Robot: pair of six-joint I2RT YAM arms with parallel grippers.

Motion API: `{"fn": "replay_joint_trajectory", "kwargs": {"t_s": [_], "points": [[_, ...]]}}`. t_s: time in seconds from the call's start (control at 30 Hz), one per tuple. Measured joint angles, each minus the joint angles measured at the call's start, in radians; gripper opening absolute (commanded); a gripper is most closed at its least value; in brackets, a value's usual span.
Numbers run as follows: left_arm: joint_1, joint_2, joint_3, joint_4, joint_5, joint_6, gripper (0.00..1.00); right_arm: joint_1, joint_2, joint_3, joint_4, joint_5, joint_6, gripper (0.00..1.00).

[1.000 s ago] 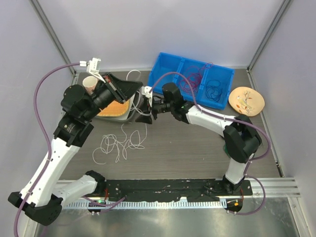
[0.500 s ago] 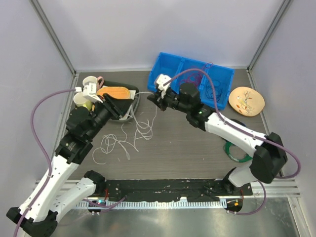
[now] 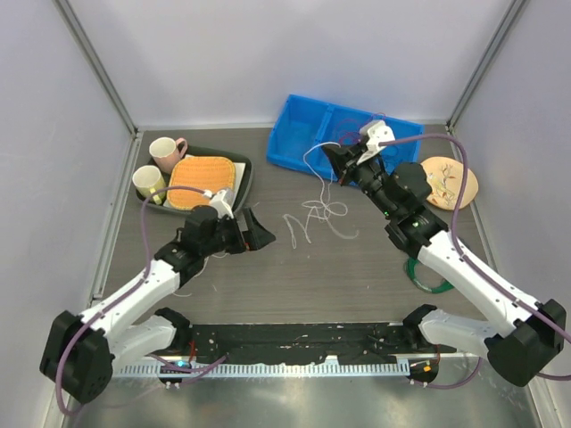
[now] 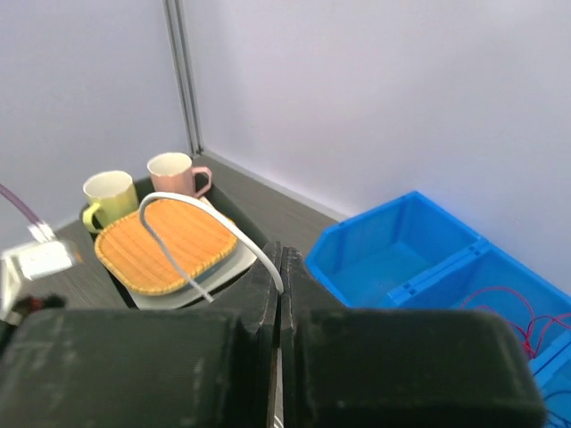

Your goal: Untangle the cables

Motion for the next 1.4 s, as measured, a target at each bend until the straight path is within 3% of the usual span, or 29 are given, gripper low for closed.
{"fn": "replay_joint_trajectory", "kwargs": {"t_s": [0.27,0.47,0.7,1.0,1.3,1.37,1.4], "points": [[-0.102,0.255,0.024,0.17,0.059,0.002,0.99,0.001,-0.045,0.0,0.01,0.0,0.036,0.01],[-0.18,0.476,0.195,0.219,0.011,0.034,0.86,0.001,-0.024,0.0,0.003,-0.003,0.048,0.01],[-0.195,0.756,0.402,0.227,-0.056,0.11,0.72,0.001,-0.021,0.0,-0.01,-0.031,0.051,0.01],[-0.196,0.878,0.475,0.22,-0.097,0.153,0.68,0.001,-0.037,0.0,-0.017,-0.066,0.051,0.01],[-0.247,0.917,0.486,0.256,-0.19,0.163,0.44,0.001,-0.07,-0.004,-0.016,-0.079,0.056,0.01],[-0.267,0.937,0.493,0.261,-0.223,0.162,0.28,0.001,-0.084,-0.01,-0.016,-0.079,0.058,0.01],[-0.277,0.947,0.497,0.264,-0.245,0.166,0.16,0.001,-0.093,-0.014,-0.016,-0.078,0.058,0.01]]}}
